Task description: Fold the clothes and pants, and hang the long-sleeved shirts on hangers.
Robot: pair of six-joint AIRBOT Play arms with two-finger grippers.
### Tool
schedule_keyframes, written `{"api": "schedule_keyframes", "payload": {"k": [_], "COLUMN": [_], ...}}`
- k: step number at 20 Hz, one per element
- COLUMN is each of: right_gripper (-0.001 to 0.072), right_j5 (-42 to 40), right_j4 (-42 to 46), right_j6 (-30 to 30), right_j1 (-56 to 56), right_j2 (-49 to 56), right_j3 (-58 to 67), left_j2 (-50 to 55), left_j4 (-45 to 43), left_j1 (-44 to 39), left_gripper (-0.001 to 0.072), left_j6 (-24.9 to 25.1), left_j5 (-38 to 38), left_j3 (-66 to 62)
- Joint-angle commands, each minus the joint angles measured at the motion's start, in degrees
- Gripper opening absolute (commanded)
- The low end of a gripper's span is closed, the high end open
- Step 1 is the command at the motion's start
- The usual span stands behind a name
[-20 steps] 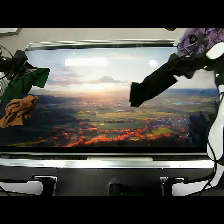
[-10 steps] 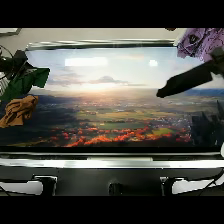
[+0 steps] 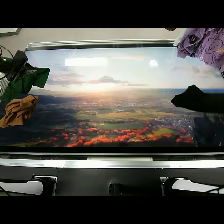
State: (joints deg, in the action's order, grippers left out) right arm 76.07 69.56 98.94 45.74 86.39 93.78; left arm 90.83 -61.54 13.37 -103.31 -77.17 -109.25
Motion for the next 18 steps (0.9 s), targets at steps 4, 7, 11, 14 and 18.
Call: {"api": "schedule_keyframes", "payload": {"k": [4,7,11,14,18], "right_gripper": [0.0026,0.0024,0.0025,0.0026,0.0027], "right_j5": [-8.0,-10.21,-10.4,-10.32,-9.64], "right_j4": [2.75,5.35,11.26,14.82,17.62], "right_j6": [-3.58,-2.64,-1.6,-1.38,0.13], "right_j1": [4.76,4.76,4.76,4.76,4.76], "right_j2": [-14.05,-17.62,-21.05,-23.15,-23.71], "right_j3": [-30.08,-38.73,-44.87,-47.71,-49.88], "left_j2": [-0.02,-0.02,-0.02,-0.02,-0.02], "left_j4": [0.02,0.0,0.0,0.0,0.0], "left_j1": [0.0,0.0,0.0,0.0,0.0], "left_gripper": [0.0016,0.0016,0.0016,0.0016,0.0016], "left_j6": [-0.02,-0.02,-0.02,-0.02,-0.02], "left_j5": [0.0,0.0,-0.24,-0.22,-0.24], "left_j3": [0.0,0.0,0.0,0.0,0.0]}}
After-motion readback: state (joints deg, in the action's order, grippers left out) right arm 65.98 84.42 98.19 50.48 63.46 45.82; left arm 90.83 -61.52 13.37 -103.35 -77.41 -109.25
